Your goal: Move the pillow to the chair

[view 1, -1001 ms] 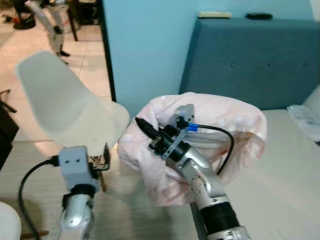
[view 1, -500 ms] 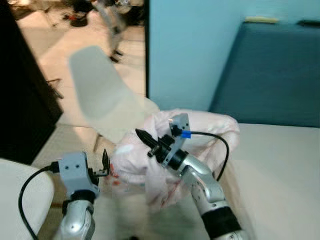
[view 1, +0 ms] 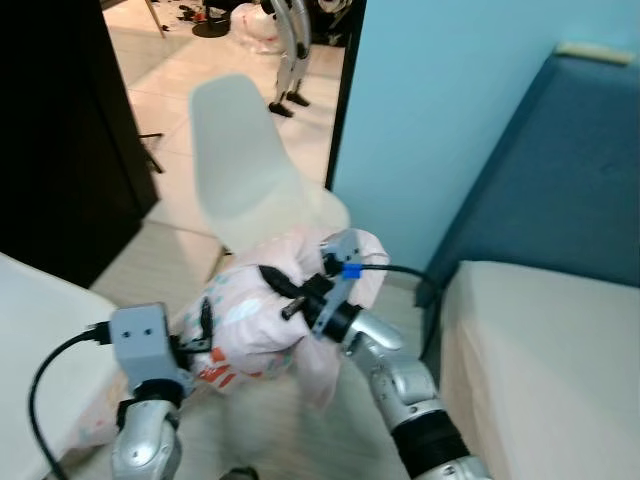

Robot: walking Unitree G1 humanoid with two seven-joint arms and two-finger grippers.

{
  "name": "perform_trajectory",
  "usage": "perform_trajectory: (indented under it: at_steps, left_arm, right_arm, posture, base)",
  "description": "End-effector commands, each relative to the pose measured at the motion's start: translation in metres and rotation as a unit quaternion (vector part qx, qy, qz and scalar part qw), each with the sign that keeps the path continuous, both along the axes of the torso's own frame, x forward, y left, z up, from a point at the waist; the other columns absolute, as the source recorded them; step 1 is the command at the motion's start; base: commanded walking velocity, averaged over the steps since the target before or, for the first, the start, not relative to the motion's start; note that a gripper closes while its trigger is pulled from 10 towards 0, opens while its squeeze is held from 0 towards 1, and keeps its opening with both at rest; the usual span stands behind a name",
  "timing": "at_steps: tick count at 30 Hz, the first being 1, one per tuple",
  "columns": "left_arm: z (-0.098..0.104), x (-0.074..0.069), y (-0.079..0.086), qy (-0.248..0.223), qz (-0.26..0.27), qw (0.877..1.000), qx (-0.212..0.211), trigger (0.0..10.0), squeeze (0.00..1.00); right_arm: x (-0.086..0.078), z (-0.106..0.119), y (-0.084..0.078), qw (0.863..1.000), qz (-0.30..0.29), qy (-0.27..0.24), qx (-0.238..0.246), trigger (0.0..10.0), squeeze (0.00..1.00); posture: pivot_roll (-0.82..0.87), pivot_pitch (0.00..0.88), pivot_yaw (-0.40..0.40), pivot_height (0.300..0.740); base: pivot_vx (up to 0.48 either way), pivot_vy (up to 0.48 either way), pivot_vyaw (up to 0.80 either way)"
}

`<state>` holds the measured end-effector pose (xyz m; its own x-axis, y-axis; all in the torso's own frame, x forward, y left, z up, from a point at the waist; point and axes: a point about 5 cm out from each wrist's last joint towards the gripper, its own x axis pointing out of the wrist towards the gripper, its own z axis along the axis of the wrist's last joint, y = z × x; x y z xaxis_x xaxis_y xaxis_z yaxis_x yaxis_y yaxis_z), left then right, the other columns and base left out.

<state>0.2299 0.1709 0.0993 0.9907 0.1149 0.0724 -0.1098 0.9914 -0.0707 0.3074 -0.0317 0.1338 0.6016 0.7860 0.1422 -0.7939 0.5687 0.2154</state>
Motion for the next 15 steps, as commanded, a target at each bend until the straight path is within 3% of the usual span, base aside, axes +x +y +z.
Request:
perform_trajectory:
  at_steps: [1, 6, 15]
  left_arm:
    - [-0.009, -0.003, -0.007, 0.020, -0.016, 1.000, -0.009, 10.0, 0.00]
    - [-0.012, -0.001, -0.007, 0.022, -0.015, 1.000, -0.013, 10.0, 0.00]
    - [-0.011, 0.003, -0.003, 0.017, 0.003, 1.000, -0.023, 10.0, 0.00]
  right_arm:
    - [0.000, 0.009, 0.000, 0.999, -0.002, -0.035, 0.003, 10.0, 0.00]
    - [-0.001, -0.002, -0.001, 0.999, 0.002, -0.035, -0.041, 10.0, 0.00]
    - [-0.005, -0.013, -0.003, 0.995, 0.022, -0.041, -0.085, 10.0, 0.00]
  posture:
    - [0.03, 0.101, -0.076, 0.740]
    - [0.03, 0.078, -0.086, 0.740]
    - [0.03, 0.063, -0.093, 0.740]
  base:
    - [0.000, -0.454, 0.00]
    - [0.000, -0.439, 0.00]
    - [0.000, 0.000, 0.00]
